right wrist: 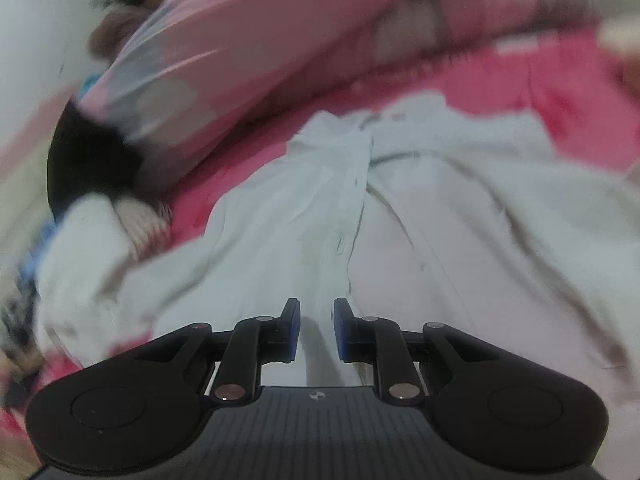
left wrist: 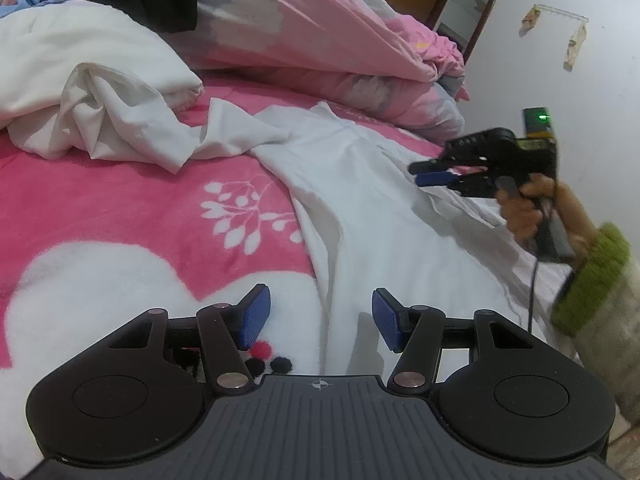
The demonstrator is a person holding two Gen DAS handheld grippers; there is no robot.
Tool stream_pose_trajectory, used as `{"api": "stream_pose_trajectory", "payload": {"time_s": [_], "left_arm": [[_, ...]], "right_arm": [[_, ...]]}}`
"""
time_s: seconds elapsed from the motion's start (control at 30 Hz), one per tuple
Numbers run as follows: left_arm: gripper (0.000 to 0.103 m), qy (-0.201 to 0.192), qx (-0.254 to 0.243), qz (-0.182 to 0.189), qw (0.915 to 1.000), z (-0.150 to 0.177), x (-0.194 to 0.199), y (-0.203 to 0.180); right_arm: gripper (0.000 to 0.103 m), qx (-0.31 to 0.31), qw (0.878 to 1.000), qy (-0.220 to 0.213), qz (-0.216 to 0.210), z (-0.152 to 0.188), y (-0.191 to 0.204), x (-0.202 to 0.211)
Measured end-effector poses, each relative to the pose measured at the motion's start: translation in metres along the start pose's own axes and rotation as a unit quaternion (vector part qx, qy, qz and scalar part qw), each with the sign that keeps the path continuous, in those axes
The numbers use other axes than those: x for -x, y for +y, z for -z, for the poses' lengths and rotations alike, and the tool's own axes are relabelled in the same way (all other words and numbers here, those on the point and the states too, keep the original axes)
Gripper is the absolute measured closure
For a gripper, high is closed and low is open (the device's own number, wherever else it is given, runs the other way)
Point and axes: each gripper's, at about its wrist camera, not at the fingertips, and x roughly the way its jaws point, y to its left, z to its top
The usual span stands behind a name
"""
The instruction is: Fold clothes
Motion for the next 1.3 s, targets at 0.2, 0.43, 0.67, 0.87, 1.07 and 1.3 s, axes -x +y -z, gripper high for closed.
{"api": "stream_pose_trajectory", "payload": {"time_s": [0.2,0.43,0.67,0.87,1.07,1.3], "left_arm": [[0.046,-0.002,-0.010,0.005,0.9999,0.002,-0.002,0.000],[0.046,-0.006,-0.008,0.012,0.9999,0.002,-0.002,0.003],[0.046,-0.009,-0.004,0.018,0.9998,0.003,-0.001,0.004],[0.046,-0.009,-0.001,0.021,0.9997,0.002,-0.001,0.006],[0.046,-0.009,0.003,0.022,0.9997,0.001,0.000,0.008],[0.046,-0.011,0.020,0.020,0.9995,0.000,0.006,0.010]], "right_arm": [[0.072,-0.037,0.999,0.029,-0.001,-0.015,-0.019,-0.032],[0.072,-0.042,0.999,0.032,-0.012,-0.021,-0.019,-0.041],[0.093,0.119,0.990,0.012,0.076,-0.008,0.023,-0.043],[0.100,0.194,0.970,-0.036,0.143,0.000,0.044,-0.032],[0.089,0.220,0.956,-0.022,0.195,0.003,0.042,-0.047],[0.075,0.172,0.969,-0.058,0.165,0.001,0.036,0.015]]}}
